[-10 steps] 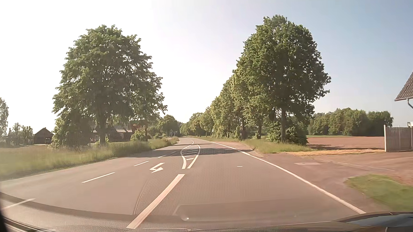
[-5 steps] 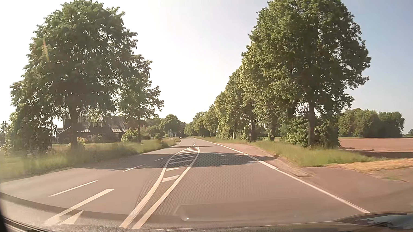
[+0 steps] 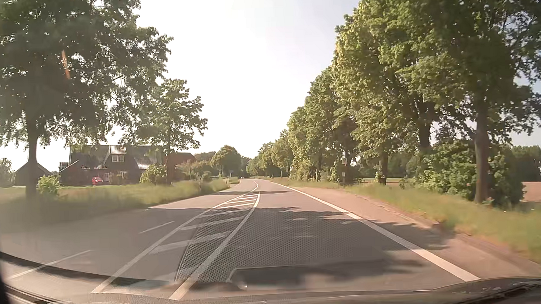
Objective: Follow the waypoints while adhering to traffic rules and regulations
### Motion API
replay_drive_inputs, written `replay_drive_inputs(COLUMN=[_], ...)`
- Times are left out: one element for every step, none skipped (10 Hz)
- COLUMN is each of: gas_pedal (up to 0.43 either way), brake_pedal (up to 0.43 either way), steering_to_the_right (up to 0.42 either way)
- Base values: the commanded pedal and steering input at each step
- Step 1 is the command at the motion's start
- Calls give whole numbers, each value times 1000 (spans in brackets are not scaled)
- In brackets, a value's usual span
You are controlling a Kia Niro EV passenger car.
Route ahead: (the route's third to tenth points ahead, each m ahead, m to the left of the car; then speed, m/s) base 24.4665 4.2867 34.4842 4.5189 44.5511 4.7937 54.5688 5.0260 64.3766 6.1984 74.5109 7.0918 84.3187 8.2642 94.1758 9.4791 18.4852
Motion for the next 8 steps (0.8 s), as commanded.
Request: replay_drive_inputs(gas_pedal=[358,358,358,350,311,287,287,287], brake_pedal=[0,0,0,0,0,0,0,0], steering_to_the_right=[-11,-11,-11,-11,-11,-11,-11,-11])
